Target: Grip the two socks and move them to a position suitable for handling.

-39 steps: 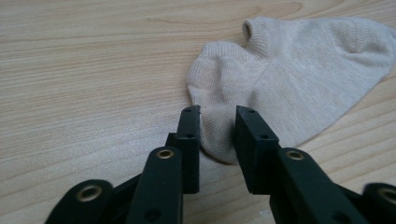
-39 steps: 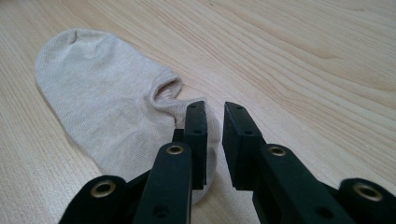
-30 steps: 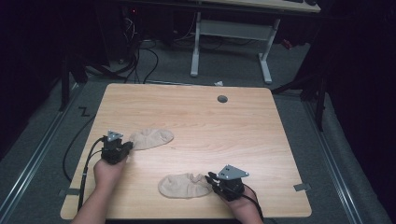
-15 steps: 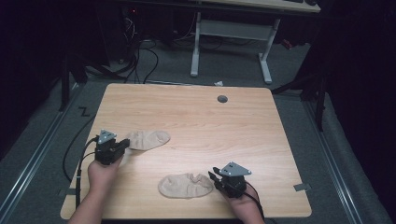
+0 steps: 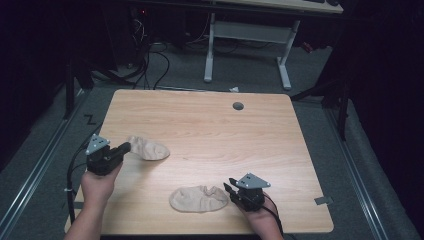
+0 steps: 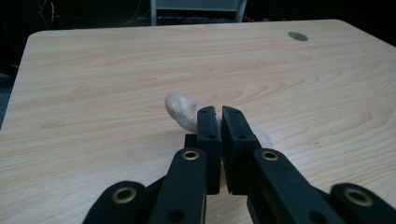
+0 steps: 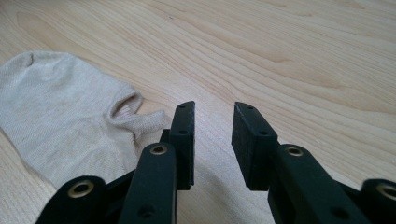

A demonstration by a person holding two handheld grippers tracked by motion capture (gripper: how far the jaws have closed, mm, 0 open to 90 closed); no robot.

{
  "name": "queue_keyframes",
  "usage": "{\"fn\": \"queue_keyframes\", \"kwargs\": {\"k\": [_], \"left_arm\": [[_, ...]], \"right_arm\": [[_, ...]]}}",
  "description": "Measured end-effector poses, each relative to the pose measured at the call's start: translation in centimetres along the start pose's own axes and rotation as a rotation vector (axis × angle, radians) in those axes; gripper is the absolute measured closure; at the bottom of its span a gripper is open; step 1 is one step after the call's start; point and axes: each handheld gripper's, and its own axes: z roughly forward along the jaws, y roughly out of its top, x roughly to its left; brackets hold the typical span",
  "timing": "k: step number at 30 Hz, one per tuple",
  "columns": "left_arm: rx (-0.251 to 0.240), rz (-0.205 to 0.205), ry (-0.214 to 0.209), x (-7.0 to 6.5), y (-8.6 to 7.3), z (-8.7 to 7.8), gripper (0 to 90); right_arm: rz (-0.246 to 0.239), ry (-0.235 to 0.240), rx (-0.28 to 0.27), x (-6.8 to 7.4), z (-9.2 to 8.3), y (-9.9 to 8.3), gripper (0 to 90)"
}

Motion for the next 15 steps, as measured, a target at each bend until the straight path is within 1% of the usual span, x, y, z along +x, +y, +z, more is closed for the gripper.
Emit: {"fn": "queue_keyframes", "kwargs": {"k": [5,6,7,8,9,10,12,14,15], "left_arm": [[-0.035,0.014,-0.005,-0.5,0.9,-0.9,86.9],[-0.035,0.014,-0.005,-0.5,0.9,-0.9,86.9],[-0.048,0.023,-0.001,-0.7,1.3,-1.4,86.9],[-0.048,0.023,-0.001,-0.7,1.3,-1.4,86.9],[-0.063,0.031,0.005,-0.9,1.6,-1.8,86.9],[-0.063,0.031,0.005,-0.9,1.6,-1.8,86.9],[-0.086,0.033,0.008,-1.0,2.1,-2.5,86.9],[-0.085,0.040,0.011,-1.1,2.3,-2.8,86.9],[-0.093,0.058,0.019,-1.3,2.6,-3.2,86.9]], "right_arm": [[-0.001,-0.001,-0.001,0.0,0.0,0.0,70.1],[-0.002,-0.001,-0.001,0.0,0.0,0.0,70.0],[-0.002,-0.002,-0.002,0.0,0.0,0.0,69.9],[-0.002,-0.002,-0.002,0.0,0.0,0.0,69.9],[-0.001,-0.004,-0.002,0.0,0.0,0.0,69.7],[-0.001,-0.004,-0.002,0.0,0.0,0.0,69.7],[0.000,-0.005,-0.003,0.0,0.0,0.0,69.5],[0.002,-0.005,-0.003,0.0,0.0,0.0,69.5],[-0.002,-0.005,-0.007,0.0,0.0,0.1,69.1]]}}
